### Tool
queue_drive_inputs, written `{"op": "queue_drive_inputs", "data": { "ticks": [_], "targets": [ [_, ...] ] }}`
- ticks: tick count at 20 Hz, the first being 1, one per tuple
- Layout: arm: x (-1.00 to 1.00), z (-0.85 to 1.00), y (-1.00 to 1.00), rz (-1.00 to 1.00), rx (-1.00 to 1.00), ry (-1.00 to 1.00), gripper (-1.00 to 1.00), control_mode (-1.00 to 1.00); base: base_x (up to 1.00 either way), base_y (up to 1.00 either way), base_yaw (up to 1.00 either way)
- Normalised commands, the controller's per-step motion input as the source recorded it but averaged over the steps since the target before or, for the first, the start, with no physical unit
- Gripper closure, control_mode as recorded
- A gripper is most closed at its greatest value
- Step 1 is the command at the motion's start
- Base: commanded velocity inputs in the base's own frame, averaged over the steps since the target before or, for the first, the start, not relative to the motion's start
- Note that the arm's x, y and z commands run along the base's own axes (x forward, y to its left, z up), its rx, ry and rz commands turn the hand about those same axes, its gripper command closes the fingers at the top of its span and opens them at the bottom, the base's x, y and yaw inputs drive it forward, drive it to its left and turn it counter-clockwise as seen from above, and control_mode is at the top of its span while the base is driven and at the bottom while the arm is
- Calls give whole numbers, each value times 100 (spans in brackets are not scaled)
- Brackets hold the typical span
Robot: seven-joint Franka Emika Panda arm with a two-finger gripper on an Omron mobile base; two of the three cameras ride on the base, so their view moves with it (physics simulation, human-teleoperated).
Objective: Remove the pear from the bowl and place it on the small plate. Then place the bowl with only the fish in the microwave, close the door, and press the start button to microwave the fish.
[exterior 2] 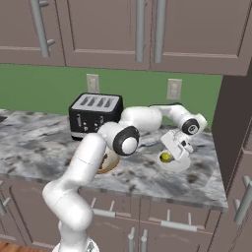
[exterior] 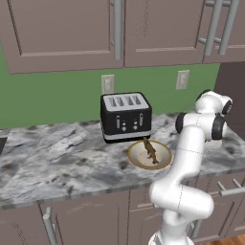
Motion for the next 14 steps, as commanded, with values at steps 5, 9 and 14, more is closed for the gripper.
{"op": "queue_drive_inputs", "data": {
  "ticks": [5, 9, 14],
  "targets": [
    [-47, 29, 16, 0, -4, -38, -100, -100, 0, 0, 0],
    [-28, 31, 73, -6, -15, -27, -100, -100, 0, 0, 0],
    [-53, 86, 65, -8, -17, -26, -100, -100, 0, 0, 0]
  ]
}}
